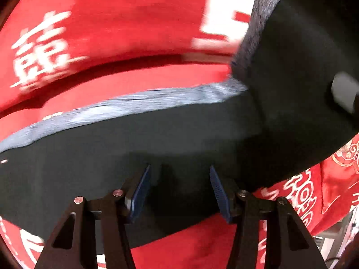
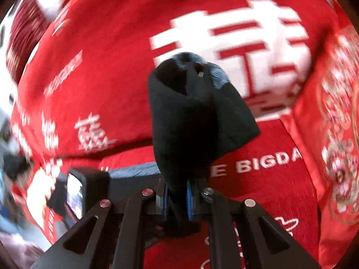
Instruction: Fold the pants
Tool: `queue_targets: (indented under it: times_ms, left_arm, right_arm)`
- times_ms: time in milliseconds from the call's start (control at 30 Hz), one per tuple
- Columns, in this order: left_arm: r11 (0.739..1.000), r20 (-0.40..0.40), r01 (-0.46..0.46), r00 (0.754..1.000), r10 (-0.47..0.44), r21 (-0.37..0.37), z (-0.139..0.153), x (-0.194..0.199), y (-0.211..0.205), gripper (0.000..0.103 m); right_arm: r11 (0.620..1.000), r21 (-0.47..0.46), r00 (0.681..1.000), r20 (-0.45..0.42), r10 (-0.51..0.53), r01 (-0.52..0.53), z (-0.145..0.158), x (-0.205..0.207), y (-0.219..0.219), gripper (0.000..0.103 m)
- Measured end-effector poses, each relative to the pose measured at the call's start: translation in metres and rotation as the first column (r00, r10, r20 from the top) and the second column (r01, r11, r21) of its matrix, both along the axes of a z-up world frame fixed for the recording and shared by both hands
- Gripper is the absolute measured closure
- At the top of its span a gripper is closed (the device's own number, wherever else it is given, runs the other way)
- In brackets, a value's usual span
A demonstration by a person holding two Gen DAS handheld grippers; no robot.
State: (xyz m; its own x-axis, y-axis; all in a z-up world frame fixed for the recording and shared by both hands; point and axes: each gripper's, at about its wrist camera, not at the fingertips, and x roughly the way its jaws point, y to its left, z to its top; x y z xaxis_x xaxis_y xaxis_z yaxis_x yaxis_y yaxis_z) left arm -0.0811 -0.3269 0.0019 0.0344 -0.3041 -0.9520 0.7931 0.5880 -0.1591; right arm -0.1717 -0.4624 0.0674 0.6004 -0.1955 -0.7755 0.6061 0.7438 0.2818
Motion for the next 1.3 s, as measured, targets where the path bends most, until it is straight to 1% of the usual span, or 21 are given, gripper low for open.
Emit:
queue_targets:
  times_ms: [33,100,200,267,367,467,500,533,600,633,700,767,833,933,967,1000,1067,1133,1167,1233,1300]
  left_arm:
    - [1.000,0.012,-0.016,1.000,0.016,0.007,0.004,0.011,0.013,0.046]
    - [0.998,0.044,-0.063,0.997,0.062,0.022,0.011,0.037,0.043,0.024]
    - [0.990,0.090,-0.128,0.988,0.124,0.051,0.016,0.070,0.084,0.024]
    - [0.981,0.113,-0.167,0.981,0.156,0.098,0.010,0.092,0.110,0.024]
    - [0.963,0.099,-0.220,0.974,0.206,0.156,-0.001,0.115,0.142,0.024]
    - [0.957,0.100,-0.238,0.970,0.223,0.169,-0.003,0.126,0.161,0.024]
    - [0.957,0.096,-0.237,0.970,0.224,0.166,-0.003,0.129,0.163,0.024]
    - [0.959,0.089,-0.235,0.971,0.223,0.160,-0.004,0.132,0.162,0.024]
    - [0.963,0.073,-0.227,0.973,0.218,0.146,-0.006,0.139,0.168,0.024]
    - [0.966,0.059,-0.221,0.975,0.215,0.134,-0.004,0.144,0.171,0.024]
    - [0.972,0.021,-0.207,0.978,0.206,0.108,-0.006,0.157,0.161,0.024]
    - [0.980,-0.019,-0.183,0.983,0.185,0.084,-0.004,0.158,0.150,0.024]
    - [0.984,-0.031,-0.154,0.987,0.158,0.085,-0.002,0.154,0.139,0.024]
    - [0.988,-0.035,-0.140,0.989,0.142,0.060,0.001,0.148,0.128,0.024]
    - [0.989,-0.035,-0.134,0.990,0.136,0.056,0.002,0.146,0.124,0.024]
    - [0.991,-0.033,-0.122,0.992,0.124,0.062,0.000,0.144,0.120,0.024]
    - [0.992,-0.031,-0.086,0.996,0.089,0.088,-0.008,0.140,0.109,0.024]
    - [0.991,0.004,-0.054,0.999,0.054,0.124,-0.020,0.135,0.100,0.024]
    - [0.990,0.010,-0.039,0.999,0.038,0.133,-0.026,0.133,0.097,0.024]
    - [0.990,0.022,-0.027,0.999,0.025,0.140,-0.033,0.129,0.095,0.024]
    - [0.991,0.019,-0.043,0.999,0.041,0.128,-0.036,0.130,0.095,0.024]
  right_arm:
    - [0.999,-0.019,0.999,-0.020,0.032,-0.032,0.001,0.010,0.011,0.090]
    - [0.993,-0.046,0.992,-0.065,0.105,-0.108,-0.004,0.033,0.039,0.090]
    - [0.976,-0.065,0.971,-0.137,0.196,-0.206,-0.021,0.061,0.079,0.090]
    - [0.960,-0.053,0.946,-0.192,0.260,-0.275,-0.042,0.076,0.105,0.089]
    - [0.919,-0.044,0.872,-0.336,0.355,-0.391,-0.085,0.103,0.150,0.083]
    - [0.859,-0.146,0.780,-0.512,0.359,-0.491,-0.110,0.118,0.190,0.077]
    - [0.841,-0.174,0.763,-0.542,0.353,-0.512,-0.111,0.120,0.197,0.074]
    - [0.836,-0.177,0.758,-0.547,0.355,-0.519,-0.109,0.120,0.202,0.064]
    - [0.862,-0.116,0.785,-0.487,0.383,-0.493,-0.093,0.120,0.198,0.051]
    - [0.886,-0.063,0.816,-0.424,0.393,-0.460,-0.082,0.116,0.191,0.047]
    - [0.916,0.017,0.859,-0.341,0.382,-0.401,-0.067,0.112,0.176,0.046]
    - [0.946,0.165,0.923,-0.225,0.311,-0.278,-0.059,0.100,0.147,0.046]
    - [0.939,0.294,0.957,-0.170,0.234,-0.178,-0.060,0.092,0.128,0.046]
    - [0.869,0.491,0.987,-0.097,0.129,-0.065,-0.071,0.080,0.105,0.046]
    - [0.823,0.568,0.995,-0.063,0.074,-0.025,-0.079,0.073,0.100,0.046]
    - [0.793,0.609,0.998,-0.053,0.041,0.000,-0.084,0.070,0.098,0.046]
    - [0.745,0.665,0.998,-0.062,-0.022,0.058,-0.100,0.066,0.097,0.046]
    - [0.709,0.701,0.997,-0.049,-0.059,0.076,-0.109,0.066,0.097,0.046]
    - [0.680,0.729,0.996,-0.033,-0.085,0.083,-0.117,0.067,0.098,0.046]
    - [0.640,0.762,0.993,-0.035,-0.114,0.100,-0.127,0.067,0.097,0.046]
    - [0.584,0.800,0.984,-0.041,-0.171,0.135,-0.140,0.065,0.098,0.046]
